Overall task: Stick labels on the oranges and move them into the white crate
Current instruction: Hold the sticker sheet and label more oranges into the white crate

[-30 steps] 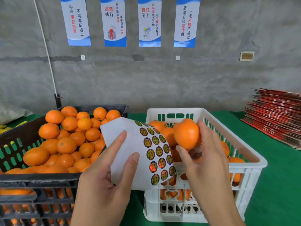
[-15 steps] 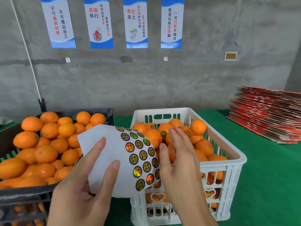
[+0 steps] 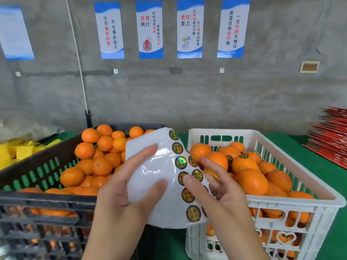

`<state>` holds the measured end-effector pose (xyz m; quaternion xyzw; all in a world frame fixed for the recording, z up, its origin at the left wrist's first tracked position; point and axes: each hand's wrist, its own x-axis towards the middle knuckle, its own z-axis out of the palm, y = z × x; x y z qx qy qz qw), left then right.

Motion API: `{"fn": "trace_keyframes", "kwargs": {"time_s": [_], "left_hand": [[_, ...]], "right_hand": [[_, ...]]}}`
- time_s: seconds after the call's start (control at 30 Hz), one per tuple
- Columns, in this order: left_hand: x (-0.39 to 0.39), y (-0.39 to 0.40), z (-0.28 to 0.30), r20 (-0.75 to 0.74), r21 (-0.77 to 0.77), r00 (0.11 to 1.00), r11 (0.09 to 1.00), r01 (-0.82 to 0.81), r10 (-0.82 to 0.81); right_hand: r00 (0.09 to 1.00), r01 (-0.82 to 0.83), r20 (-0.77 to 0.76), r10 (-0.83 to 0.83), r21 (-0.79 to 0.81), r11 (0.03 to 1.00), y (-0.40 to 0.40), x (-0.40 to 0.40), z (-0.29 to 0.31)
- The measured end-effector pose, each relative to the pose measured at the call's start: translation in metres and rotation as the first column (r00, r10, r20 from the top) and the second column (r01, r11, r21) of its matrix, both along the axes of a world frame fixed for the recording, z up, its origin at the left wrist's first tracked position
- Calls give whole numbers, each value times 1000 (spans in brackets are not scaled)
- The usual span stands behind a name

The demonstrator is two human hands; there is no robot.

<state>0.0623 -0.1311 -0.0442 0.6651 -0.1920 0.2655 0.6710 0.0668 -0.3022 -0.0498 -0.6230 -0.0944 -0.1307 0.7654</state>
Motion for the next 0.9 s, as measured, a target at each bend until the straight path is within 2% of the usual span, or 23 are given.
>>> {"fn": "trace_keyframes", "kwargs": {"time_s": [0.1,0.23,0.3,0.37,0.43,0.57,0.73,0.9], "left_hand": [[-3,8,0,15,124,1000,992,-3,1],[-6,3,-1,137,150,979,973,-173,153],[-8,-1,3,275,200,904,900,-388,328],[-8,-4,4,439,304,825,806,-508,355],[-8,-10,3,484,377,834,796,-473,266],[-9,-14,4,392,425,910,849,-313,139],[-13,-15,7,361,386,918,869,-309,166],[-18,-12,13,347,346,921,889,-300,176]], "right_hand": [[995,-85,62,77,153,984,-3,-3,5],[990,-134,68,120,242,961,-1,-8,10],[993,-110,63,100,204,973,0,-9,9],[994,-91,76,81,149,985,1,-9,8],[990,-113,94,101,139,984,-1,-11,9],[974,-210,107,197,120,970,-10,-19,18],[961,-273,81,263,150,950,-16,-22,21],[977,-203,97,190,161,966,-11,-20,19]]}}
